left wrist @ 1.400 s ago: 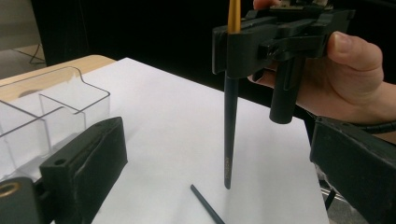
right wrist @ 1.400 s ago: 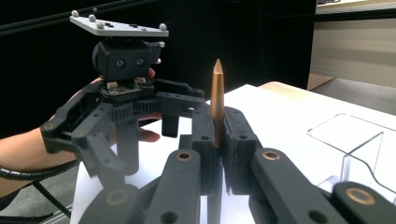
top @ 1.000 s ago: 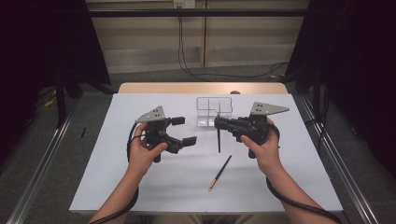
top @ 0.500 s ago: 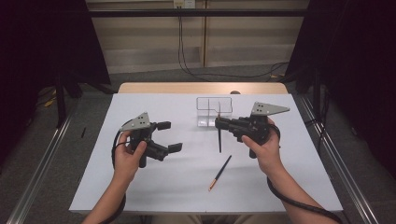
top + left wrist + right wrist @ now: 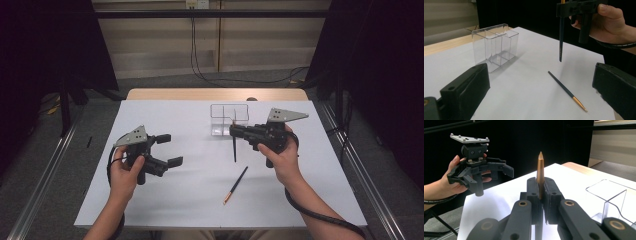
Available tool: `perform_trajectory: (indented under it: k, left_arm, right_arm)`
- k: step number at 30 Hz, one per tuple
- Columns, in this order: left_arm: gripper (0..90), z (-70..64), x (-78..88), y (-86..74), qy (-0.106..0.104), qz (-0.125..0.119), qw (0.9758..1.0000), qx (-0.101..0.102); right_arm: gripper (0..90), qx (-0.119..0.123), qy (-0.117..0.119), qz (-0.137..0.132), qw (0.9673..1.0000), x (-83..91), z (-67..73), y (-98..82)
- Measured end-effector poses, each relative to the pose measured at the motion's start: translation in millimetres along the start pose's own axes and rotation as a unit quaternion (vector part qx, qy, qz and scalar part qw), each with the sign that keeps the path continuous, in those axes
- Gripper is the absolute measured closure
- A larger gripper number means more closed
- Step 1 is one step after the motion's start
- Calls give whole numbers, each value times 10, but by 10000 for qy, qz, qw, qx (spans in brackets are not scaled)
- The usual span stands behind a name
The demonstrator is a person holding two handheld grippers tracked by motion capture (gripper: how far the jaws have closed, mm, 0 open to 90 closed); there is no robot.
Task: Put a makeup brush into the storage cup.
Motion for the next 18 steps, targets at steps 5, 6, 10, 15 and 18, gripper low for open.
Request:
perform_trajectory:
  k: [5, 6, 10, 15, 18]
  left_arm:
    - [10, 25, 87, -49, 66, -13, 10000, -4]
    - [10, 26, 102, -57, 90, -22, 10000, 7]
    - [10, 31, 151, -83, 99, -28, 9999, 12]
    - [10, 44, 217, -100, 166, -65, 9998, 22]
    - [10, 57, 246, -114, 181, -66, 9998, 34]
  right_arm:
    - [840, 29, -24, 8, 10000, -1, -30, 4]
    - [840, 31, -26, 16, 10000, 0, -37, 4]
    - [840, 38, -42, 40, 10000, -1, -62, -1]
    - [840, 32, -41, 22, 10000, -12, -81, -2]
    - [840, 55, -48, 43, 10000, -25, -90, -2]
Point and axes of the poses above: each handheld gripper's, and its own axes: x roughly backward along the jaws, y roughly out of its top, z roughly to its left, the point moved 5 cm from there along -x, roughly forward along the jaws, and after that the axes turned 12 degrees about x, right-handed, at the moved point
